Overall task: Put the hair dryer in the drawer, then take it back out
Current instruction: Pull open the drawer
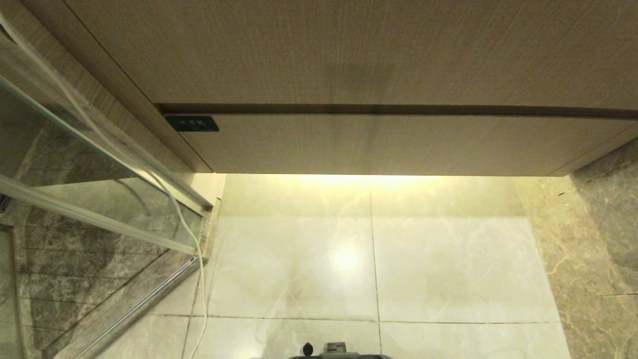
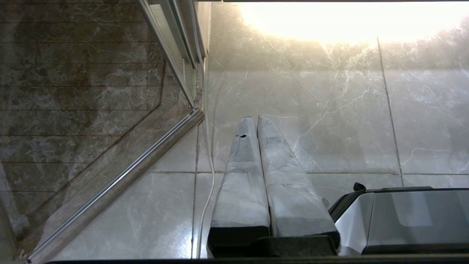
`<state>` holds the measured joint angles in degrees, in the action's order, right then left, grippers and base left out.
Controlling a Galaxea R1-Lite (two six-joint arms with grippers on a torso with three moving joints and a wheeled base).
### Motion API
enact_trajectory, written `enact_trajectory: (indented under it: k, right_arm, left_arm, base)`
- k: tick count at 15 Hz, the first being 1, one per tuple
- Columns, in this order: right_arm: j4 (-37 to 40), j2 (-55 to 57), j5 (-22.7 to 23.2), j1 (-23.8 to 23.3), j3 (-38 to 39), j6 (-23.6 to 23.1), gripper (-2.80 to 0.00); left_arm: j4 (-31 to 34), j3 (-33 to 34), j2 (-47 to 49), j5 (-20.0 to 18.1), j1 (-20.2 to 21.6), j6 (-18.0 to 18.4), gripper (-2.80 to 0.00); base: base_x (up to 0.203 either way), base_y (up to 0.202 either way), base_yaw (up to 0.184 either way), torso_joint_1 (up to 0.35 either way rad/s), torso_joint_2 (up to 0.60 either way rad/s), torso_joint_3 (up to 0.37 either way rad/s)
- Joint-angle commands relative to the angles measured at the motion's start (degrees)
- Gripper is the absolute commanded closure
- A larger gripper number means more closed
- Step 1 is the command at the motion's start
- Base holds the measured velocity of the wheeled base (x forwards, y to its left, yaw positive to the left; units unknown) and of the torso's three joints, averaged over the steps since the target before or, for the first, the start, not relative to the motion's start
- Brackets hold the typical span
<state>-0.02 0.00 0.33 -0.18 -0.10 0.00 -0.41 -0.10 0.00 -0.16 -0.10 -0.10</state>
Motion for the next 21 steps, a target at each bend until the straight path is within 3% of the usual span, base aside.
enact_trajectory:
  k: [1, 7, 11, 15, 19, 21]
  right_arm:
    - [0.02, 0.05, 0.11, 0.01, 0.01, -0.09, 0.0]
    - [-0.09, 0.04, 0.08, 0.01, 0.01, 0.0, 0.0]
    - [-0.05, 0.17, 0.74, 0.01, -1.86, -2.97, 0.0]
    - [9.03, 9.03, 5.97, 0.01, -23.82, -3.28, 0.0]
    - [31.39, 25.61, 10.48, 0.06, -57.37, -3.41, 0.0]
    - [40.96, 36.88, 14.51, 0.13, -69.13, -3.57, 0.0]
  left_arm:
    - [-0.02, 0.01, 0.09, -0.02, 0.01, -0.05, 0.0]
    - [-0.02, 0.01, 0.09, -0.02, 0.01, 0.01, 0.0]
    - [-0.02, 0.01, 0.09, -0.02, 0.01, -0.02, 0.0]
    - [-0.02, 0.01, 0.09, -0.02, 0.01, 0.01, 0.0]
    - [-0.02, 0.01, 0.09, -0.02, 0.01, 0.01, 0.0]
    - [-0.02, 0.01, 0.09, -0.02, 0.01, 0.01, 0.0]
  base:
    - [0.0, 0.0, 0.0, 0.0, 0.0, 0.0]
    - [0.0, 0.0, 0.0, 0.0, 0.0, 0.0]
    - [0.0, 0.0, 0.0, 0.0, 0.0, 0.0]
    - [0.0, 0.0, 0.0, 0.0, 0.0, 0.0]
    - [0.0, 0.0, 0.0, 0.0, 0.0, 0.0]
    - [0.0, 0.0, 0.0, 0.0, 0.0, 0.0]
